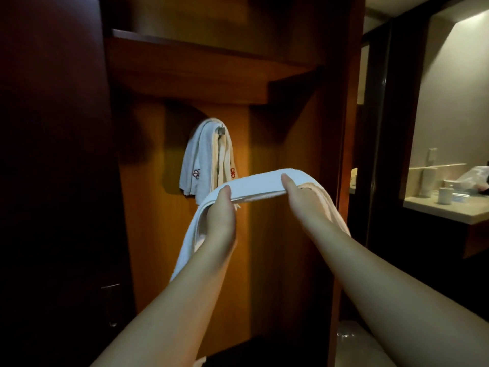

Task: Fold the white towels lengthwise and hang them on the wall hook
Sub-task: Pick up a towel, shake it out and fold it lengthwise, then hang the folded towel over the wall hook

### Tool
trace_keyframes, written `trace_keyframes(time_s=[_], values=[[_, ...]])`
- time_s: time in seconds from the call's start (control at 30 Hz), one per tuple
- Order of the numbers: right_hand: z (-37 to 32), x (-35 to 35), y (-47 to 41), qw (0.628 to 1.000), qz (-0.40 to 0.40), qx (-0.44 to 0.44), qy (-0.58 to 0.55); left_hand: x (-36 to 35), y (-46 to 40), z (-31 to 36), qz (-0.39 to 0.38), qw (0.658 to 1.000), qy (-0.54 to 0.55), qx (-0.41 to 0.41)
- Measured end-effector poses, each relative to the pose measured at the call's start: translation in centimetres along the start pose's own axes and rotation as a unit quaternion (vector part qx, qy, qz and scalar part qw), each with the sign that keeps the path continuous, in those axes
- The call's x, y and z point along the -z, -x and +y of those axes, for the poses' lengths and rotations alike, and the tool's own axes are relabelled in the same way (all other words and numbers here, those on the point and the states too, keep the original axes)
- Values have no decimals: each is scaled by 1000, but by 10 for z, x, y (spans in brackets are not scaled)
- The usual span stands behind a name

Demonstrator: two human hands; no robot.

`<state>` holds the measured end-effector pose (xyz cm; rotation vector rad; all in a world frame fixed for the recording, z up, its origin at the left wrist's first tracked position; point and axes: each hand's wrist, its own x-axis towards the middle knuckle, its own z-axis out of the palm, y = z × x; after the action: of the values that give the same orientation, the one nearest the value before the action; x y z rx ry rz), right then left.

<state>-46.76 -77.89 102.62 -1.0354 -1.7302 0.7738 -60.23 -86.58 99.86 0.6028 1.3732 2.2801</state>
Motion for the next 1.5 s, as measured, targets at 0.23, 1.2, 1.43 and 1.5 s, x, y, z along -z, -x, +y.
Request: trace_keyframes(time_s=[0.23,1.2,1.43,1.5], values=[[-12,-22,-40,999,-38,-10,-4,6,-43,37,37,989,-117,-83],[-42,-182,-312,881,-267,96,-380,-7,-274,119,121,953,-200,-194],[-60,-212,-362,897,-157,44,-412,-21,-325,131,102,961,-161,-201],[-72,-216,-374,899,-145,51,-411,-26,-341,137,99,960,-153,-212]])
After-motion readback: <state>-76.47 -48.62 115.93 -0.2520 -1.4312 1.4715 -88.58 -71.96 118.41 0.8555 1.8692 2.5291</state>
